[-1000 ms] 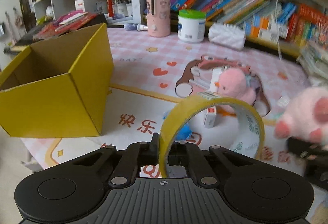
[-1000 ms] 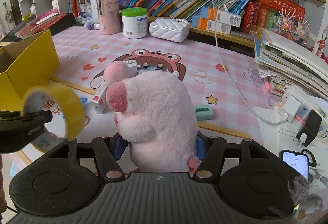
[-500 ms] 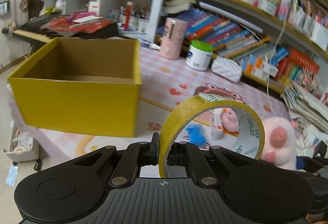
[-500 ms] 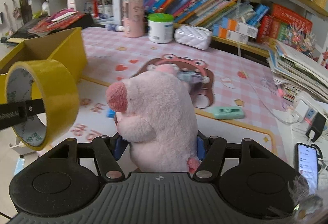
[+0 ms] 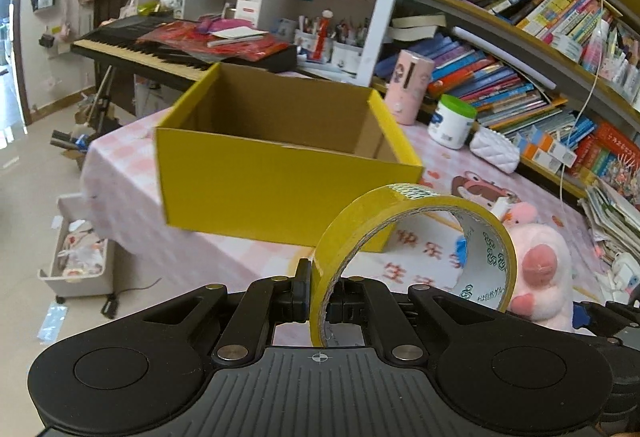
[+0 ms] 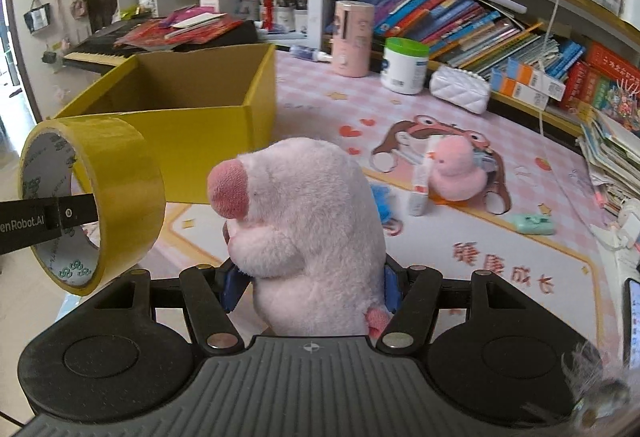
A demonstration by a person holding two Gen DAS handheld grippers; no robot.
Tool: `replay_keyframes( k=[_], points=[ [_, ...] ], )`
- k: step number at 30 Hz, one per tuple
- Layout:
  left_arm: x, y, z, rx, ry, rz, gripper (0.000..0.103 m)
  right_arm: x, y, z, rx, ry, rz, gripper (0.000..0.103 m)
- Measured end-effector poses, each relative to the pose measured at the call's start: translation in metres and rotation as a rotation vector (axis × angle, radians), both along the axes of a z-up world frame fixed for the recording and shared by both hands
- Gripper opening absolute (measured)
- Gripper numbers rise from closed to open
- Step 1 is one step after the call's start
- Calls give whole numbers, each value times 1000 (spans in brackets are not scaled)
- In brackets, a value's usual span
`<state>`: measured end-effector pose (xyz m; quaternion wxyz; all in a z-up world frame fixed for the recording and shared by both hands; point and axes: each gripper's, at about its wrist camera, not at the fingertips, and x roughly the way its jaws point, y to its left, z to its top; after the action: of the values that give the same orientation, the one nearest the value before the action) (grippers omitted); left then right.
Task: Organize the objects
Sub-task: 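Carry the pig and tape roll over the yellow cardboard box with both tools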
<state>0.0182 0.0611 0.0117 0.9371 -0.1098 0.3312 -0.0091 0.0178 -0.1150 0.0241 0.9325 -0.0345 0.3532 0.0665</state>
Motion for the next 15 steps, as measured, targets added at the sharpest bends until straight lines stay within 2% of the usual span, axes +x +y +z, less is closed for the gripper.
replay_keyframes(
  k=[15],
  points=[
    [-29, 58, 0, 16, -13, 21, 5, -27, 62, 0, 17, -10, 25, 61]
  ],
)
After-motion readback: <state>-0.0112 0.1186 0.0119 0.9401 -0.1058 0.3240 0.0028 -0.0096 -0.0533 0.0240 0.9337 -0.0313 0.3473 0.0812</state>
